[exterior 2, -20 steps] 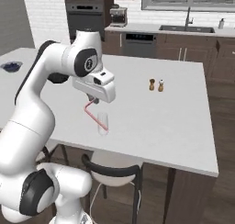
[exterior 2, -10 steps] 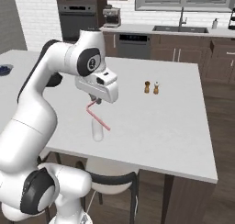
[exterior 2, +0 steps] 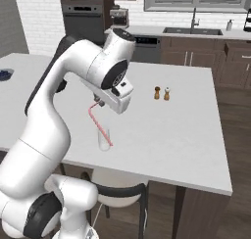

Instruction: Take a straw from the drawer in front and place it inside the glass cup on the dining counter.

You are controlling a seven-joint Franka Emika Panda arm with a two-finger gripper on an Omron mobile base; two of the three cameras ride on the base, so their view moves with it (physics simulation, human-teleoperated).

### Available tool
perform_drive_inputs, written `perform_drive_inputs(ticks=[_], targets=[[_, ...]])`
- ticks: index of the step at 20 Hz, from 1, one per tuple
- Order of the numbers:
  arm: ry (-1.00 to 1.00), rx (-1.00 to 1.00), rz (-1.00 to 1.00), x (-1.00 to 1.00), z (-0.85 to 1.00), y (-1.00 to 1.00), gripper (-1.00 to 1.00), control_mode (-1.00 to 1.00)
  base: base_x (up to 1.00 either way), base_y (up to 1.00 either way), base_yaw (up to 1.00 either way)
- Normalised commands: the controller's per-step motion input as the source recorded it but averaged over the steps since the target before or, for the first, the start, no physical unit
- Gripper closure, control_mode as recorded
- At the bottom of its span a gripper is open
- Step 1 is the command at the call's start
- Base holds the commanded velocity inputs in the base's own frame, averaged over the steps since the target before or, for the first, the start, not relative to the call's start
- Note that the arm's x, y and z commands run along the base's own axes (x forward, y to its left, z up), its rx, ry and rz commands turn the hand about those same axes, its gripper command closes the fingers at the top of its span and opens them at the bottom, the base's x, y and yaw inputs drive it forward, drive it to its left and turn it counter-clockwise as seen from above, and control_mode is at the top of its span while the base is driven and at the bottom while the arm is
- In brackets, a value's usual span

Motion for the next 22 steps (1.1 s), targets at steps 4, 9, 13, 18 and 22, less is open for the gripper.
perform_drive_inputs(ticks=[4,9,13,18,22], targets=[[-0.13,0.48,0.05,0.09,0.08,0.0,1.0,-1.0,0.0,0.0,0.0],[-0.05,0.49,0.02,0.38,0.11,0.02,1.0,-1.0,0.0,0.0,0.0],[-0.02,0.46,0.0,0.55,0.15,0.01,1.0,-1.0,0.0,0.0,0.0],[0.0,0.41,0.0,0.47,0.01,0.07,1.0,-1.0,0.0,0.0,0.0],[-0.03,0.33,0.0,0.15,0.0,0.17,1.0,-1.0,0.0,0.0,0.0]])
